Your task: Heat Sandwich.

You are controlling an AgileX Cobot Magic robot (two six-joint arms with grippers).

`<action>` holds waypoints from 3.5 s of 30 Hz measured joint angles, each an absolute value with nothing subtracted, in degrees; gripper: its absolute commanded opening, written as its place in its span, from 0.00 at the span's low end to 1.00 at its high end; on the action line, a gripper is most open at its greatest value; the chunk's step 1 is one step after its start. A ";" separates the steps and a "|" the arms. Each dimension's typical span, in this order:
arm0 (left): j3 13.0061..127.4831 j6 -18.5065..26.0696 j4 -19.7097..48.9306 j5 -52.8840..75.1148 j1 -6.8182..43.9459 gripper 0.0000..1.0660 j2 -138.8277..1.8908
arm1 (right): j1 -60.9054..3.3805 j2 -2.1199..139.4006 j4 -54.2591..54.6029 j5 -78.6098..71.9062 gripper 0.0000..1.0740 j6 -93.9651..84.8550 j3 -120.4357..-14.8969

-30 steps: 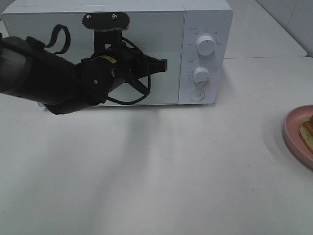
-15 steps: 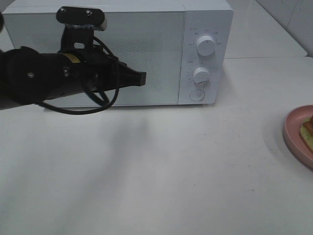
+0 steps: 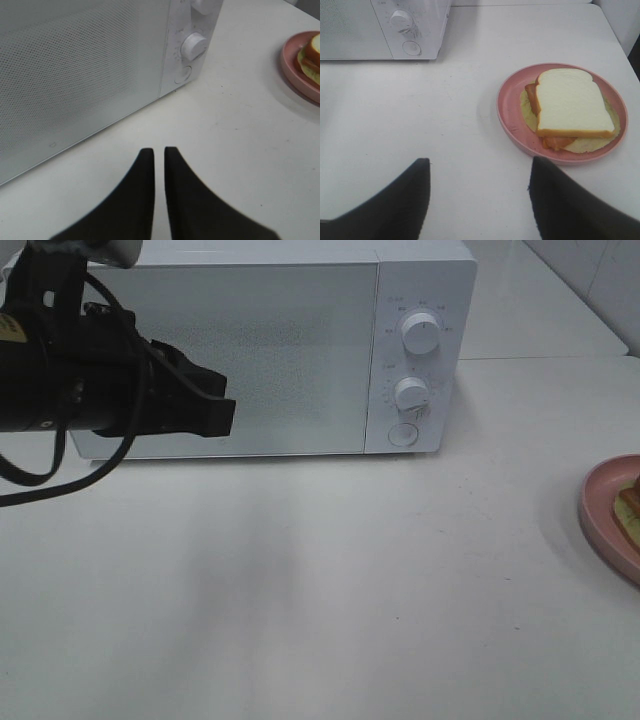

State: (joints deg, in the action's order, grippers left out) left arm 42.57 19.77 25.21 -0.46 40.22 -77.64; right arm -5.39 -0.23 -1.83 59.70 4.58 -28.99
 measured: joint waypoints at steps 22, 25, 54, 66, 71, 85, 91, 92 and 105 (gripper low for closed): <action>42.57 19.71 22.23 40.16 16.27 0.77 -63.77 | -5.39 -0.23 -1.83 59.70 0.54 4.58 -28.99; 42.57 19.71 20.34 45.15 10.08 0.77 -61.02 | -5.39 -0.23 -1.83 59.70 0.54 4.58 -28.99; 31.05 12.26 9.11 60.56 -7.33 0.76 -21.31 | -5.39 -0.23 -1.83 59.70 0.54 4.58 -28.99; 30.83 9.51 5.10 63.43 -7.33 0.75 -2.29 | -5.39 -0.23 -1.83 59.70 0.54 4.58 -28.99; 30.60 8.25 4.30 64.06 -7.33 0.75 0.17 | -5.39 -0.23 -1.83 59.70 0.54 4.58 -28.99; 28.48 4.70 3.44 60.56 -7.33 0.75 0.23 | -5.39 -0.23 -1.83 59.70 0.54 4.58 -28.99; 28.30 4.64 3.95 60.22 -7.33 0.75 0.23 | -5.39 -0.23 -1.83 59.70 0.54 4.58 -28.99; 28.30 4.64 3.95 60.22 -7.33 0.75 0.23 | -5.39 -0.23 -1.83 59.70 0.54 4.58 -28.99; 28.30 4.47 4.64 60.16 -6.30 0.74 0.23 | -5.39 -0.23 -1.83 59.70 0.54 4.58 -28.99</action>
State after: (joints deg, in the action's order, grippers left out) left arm 28.30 4.47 4.64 60.16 -6.30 0.23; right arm -5.39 -0.23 -1.83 59.70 4.58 -28.99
